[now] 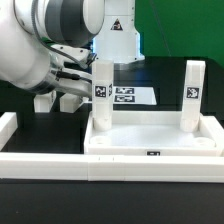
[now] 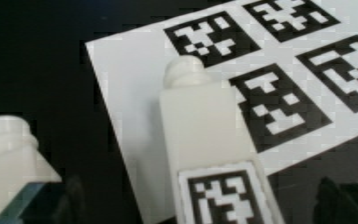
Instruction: Assemble desk
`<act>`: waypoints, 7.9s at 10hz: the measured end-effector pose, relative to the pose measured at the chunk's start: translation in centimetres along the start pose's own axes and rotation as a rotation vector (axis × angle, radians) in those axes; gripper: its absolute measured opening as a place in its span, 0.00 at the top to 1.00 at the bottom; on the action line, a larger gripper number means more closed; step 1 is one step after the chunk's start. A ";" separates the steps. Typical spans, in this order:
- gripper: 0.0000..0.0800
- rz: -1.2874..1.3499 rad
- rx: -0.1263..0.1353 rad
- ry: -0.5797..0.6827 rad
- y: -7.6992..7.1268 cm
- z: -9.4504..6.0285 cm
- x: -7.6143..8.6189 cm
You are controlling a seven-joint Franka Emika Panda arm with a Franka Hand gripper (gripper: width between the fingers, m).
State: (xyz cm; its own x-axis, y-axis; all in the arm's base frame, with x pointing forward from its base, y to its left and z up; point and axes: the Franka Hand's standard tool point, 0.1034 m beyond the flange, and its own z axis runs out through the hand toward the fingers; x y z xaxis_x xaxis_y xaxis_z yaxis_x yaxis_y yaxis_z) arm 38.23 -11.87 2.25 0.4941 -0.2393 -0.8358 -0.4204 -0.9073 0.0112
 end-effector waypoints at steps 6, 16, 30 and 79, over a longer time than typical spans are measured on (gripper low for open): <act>0.19 -0.143 0.003 0.002 0.1 -0.6 -0.2; 0.19 -0.102 0.035 -0.049 0.3 -3.0 -2.0; 0.19 0.079 0.197 -0.071 -0.7 -1.7 -1.1; 0.64 -0.336 -0.068 0.984 -5.1 -19.2 1.2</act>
Offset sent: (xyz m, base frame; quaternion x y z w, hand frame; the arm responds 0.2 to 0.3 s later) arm 0.0000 0.0000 0.0000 0.0000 0.0000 0.0000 1.0000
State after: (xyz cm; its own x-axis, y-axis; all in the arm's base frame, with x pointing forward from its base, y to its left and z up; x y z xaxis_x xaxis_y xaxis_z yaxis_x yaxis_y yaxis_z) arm 55.57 -14.16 11.69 0.9927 -0.1198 0.0147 -0.1182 -0.9895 -0.0831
